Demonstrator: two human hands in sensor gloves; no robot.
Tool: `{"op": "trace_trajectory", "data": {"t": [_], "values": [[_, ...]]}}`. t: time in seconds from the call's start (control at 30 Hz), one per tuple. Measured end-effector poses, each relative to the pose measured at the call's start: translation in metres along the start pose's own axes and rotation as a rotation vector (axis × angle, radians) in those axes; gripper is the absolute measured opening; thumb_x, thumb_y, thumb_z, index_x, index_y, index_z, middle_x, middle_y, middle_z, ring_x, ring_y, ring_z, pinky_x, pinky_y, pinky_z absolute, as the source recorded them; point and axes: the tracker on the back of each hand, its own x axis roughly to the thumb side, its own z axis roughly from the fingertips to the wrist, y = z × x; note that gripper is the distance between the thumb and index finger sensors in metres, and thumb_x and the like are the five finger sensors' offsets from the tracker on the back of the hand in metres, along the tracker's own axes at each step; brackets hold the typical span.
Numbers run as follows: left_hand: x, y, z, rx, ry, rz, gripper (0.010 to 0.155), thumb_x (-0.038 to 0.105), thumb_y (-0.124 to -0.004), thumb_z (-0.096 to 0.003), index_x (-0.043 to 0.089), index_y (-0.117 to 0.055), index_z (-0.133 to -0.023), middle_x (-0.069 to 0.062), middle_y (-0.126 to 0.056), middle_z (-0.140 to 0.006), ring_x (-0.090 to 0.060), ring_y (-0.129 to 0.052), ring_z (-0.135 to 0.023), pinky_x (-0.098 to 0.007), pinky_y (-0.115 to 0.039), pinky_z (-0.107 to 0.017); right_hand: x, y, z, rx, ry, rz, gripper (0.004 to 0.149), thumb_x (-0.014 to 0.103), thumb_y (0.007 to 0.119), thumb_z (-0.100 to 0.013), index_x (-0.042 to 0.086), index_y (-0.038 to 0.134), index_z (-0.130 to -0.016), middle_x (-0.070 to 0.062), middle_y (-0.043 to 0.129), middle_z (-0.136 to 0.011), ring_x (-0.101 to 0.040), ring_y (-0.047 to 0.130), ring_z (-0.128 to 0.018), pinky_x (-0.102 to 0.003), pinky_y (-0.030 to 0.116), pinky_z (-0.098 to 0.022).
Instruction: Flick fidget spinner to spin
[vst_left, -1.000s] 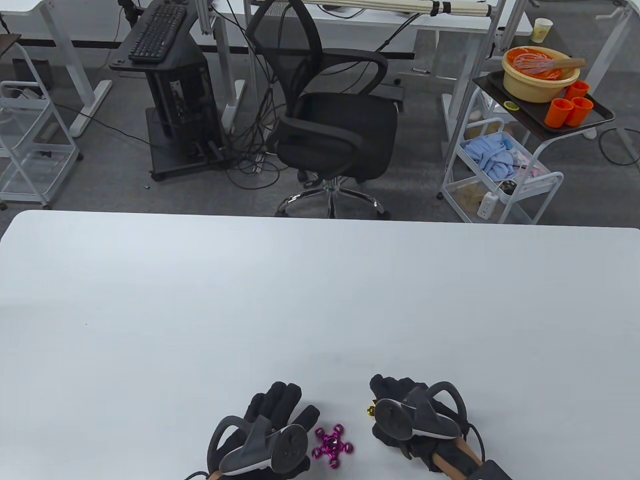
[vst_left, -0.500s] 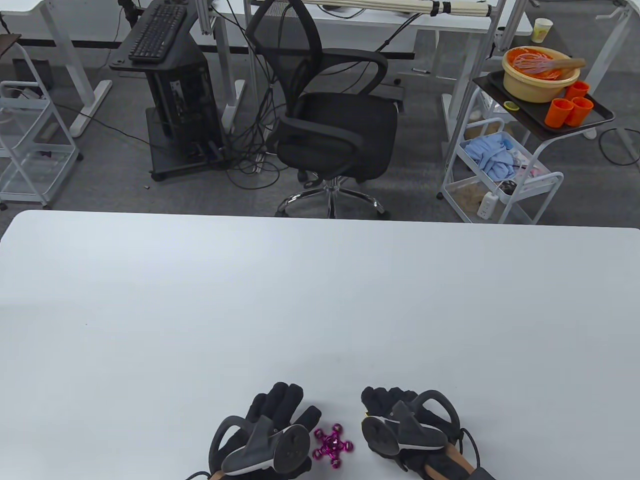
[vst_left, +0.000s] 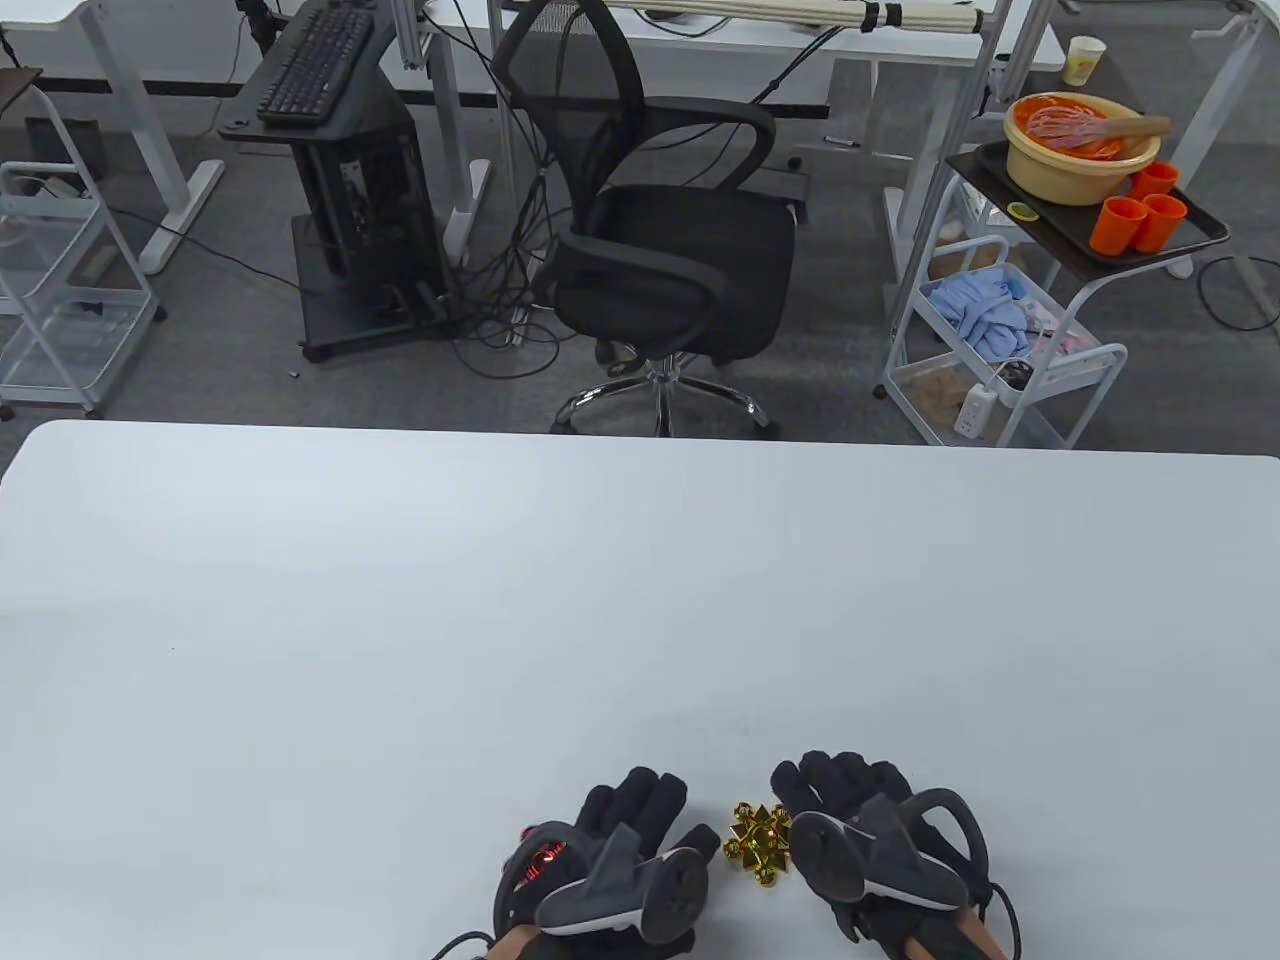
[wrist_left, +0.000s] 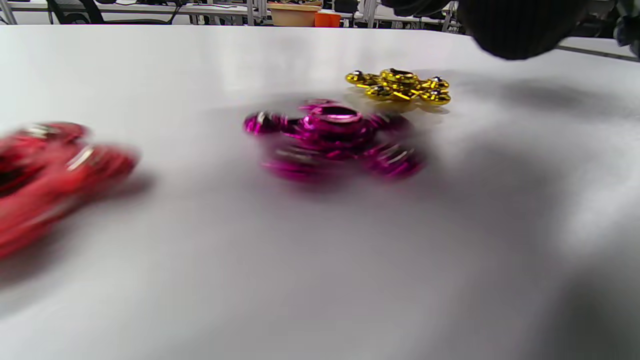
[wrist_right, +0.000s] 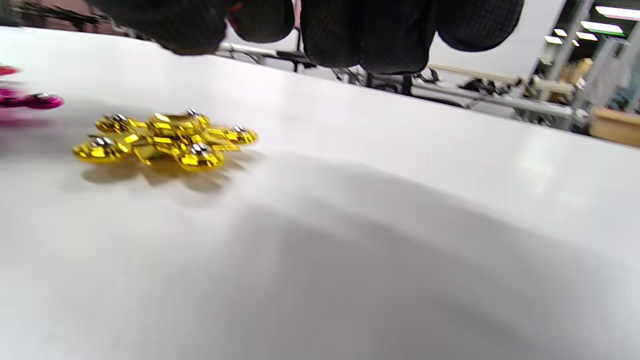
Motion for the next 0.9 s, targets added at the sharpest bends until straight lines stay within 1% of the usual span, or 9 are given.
{"op": "trace_trajectory", "data": {"t": [0.23, 0.5, 0.57, 0.63, 0.67, 0.7, 0.73, 0.83, 0.9], "values": [[0.016, -0.013, -0.039, -0.099, 0.024, -0.031, 0.074, 0.062, -0.065, -0.0364, 0.041, -0.029, -0.097, -0.009, 0.005, -0.107, -0.038, -0.003, -0.101, -0.061, -0.019, -0.075, -0.007, 0.02, -0.01, 0.086, 0.05, -0.107, 0.052, 0.031, 0.066, -0.05, 0.029, 0.049, -0.1, -0.019, 0.045, -0.109, -0.051, 0.053, -0.095, -0.066, 0.047, -0.071], [0.017, -0.014, -0.047, -0.132, 0.042, -0.011, 0.074, 0.064, -0.064, -0.0357, 0.04, -0.031, -0.097, -0.009, 0.005, -0.107, -0.038, 0.0, -0.101, -0.061, -0.018, -0.075, -0.008, 0.03, -0.013, 0.138, 0.034, -0.134, 0.054, 0.026, 0.066, -0.05, 0.028, 0.047, -0.1, -0.02, 0.043, -0.109, -0.052, 0.052, -0.095, -0.067, 0.046, -0.071], [0.018, -0.01, -0.049, -0.137, 0.054, -0.005, 0.072, 0.064, -0.064, -0.0356, 0.04, -0.035, -0.097, -0.008, 0.004, -0.108, -0.038, -0.001, -0.101, -0.061, -0.018, -0.075, -0.011, 0.021, -0.009, 0.169, 0.035, -0.171, 0.049, 0.022, 0.068, -0.048, 0.024, 0.058, -0.096, -0.018, 0.05, -0.106, -0.05, 0.057, -0.093, -0.066, 0.049, -0.07], [0.021, -0.006, -0.051, -0.149, 0.063, -0.023, 0.071, 0.064, -0.064, -0.0355, 0.04, -0.038, -0.097, -0.008, 0.003, -0.108, -0.038, -0.001, -0.102, -0.061, -0.018, -0.075, -0.018, 0.003, 0.003, 0.234, 0.006, -0.268, 0.035, 0.021, 0.069, -0.05, 0.028, 0.078, -0.083, -0.016, 0.054, -0.106, -0.05, 0.057, -0.094, -0.066, 0.049, -0.071], [0.022, -0.004, -0.052, -0.153, 0.063, -0.035, 0.071, 0.064, -0.064, -0.0355, 0.039, -0.039, -0.097, -0.007, 0.003, -0.108, -0.038, -0.001, -0.102, -0.061, -0.018, -0.075, -0.019, -0.002, 0.009, 0.176, 0.041, -0.284, 0.035, 0.021, 0.068, -0.05, 0.027, 0.077, -0.083, -0.016, 0.057, -0.105, -0.05, 0.06, -0.092, -0.066, 0.05, -0.07], [0.023, -0.003, -0.052, -0.149, 0.066, -0.04, 0.071, 0.064, -0.064, -0.0355, 0.039, -0.04, -0.097, -0.007, 0.003, -0.108, -0.038, -0.001, -0.102, -0.061, -0.018, -0.075, -0.02, -0.007, 0.017, 0.05, 0.087, -0.274, 0.036, 0.02, 0.069, -0.049, 0.024, 0.078, -0.083, -0.017, 0.062, -0.102, -0.05, 0.064, -0.089, -0.066, 0.053, -0.069], [0.024, -0.003, -0.053, -0.147, 0.065, -0.039, 0.071, 0.064, -0.065, -0.0355, 0.038, -0.041, -0.097, -0.007, 0.003, -0.108, -0.038, -0.003, -0.102, -0.061, -0.018, -0.075, -0.019, -0.01, 0.022, -0.004, 0.102, -0.23, 0.037, 0.02, 0.069, -0.048, 0.023, 0.077, -0.084, -0.017, 0.066, -0.1, -0.05, 0.068, -0.087, -0.066, 0.055, -0.067], [0.024, -0.003, -0.053, -0.15, 0.068, -0.042, 0.071, 0.064, -0.065, -0.0355, 0.038, -0.041, -0.097, -0.008, 0.002, -0.108, -0.038, -0.004, -0.102, -0.061, -0.019, -0.075, -0.013, -0.01, 0.03, 0.019, 0.09, -0.16, 0.04, 0.025, 0.067, -0.05, 0.025, 0.069, -0.09, -0.016, 0.063, -0.102, -0.049, 0.066, -0.089, -0.065, 0.054, -0.069], [0.022, -0.002, -0.052, -0.163, 0.059, -0.031, 0.071, 0.064, -0.065, -0.0354, 0.038, -0.04, -0.097, -0.007, 0.005, -0.107, -0.038, 0.0, -0.101, -0.061, -0.018, -0.075, -0.01, -0.008, 0.03, -0.02, 0.098, -0.167, 0.041, 0.025, 0.067, -0.05, 0.024, 0.067, -0.091, -0.016, 0.063, -0.102, -0.049, 0.066, -0.089, -0.065, 0.054, -0.068]]}}
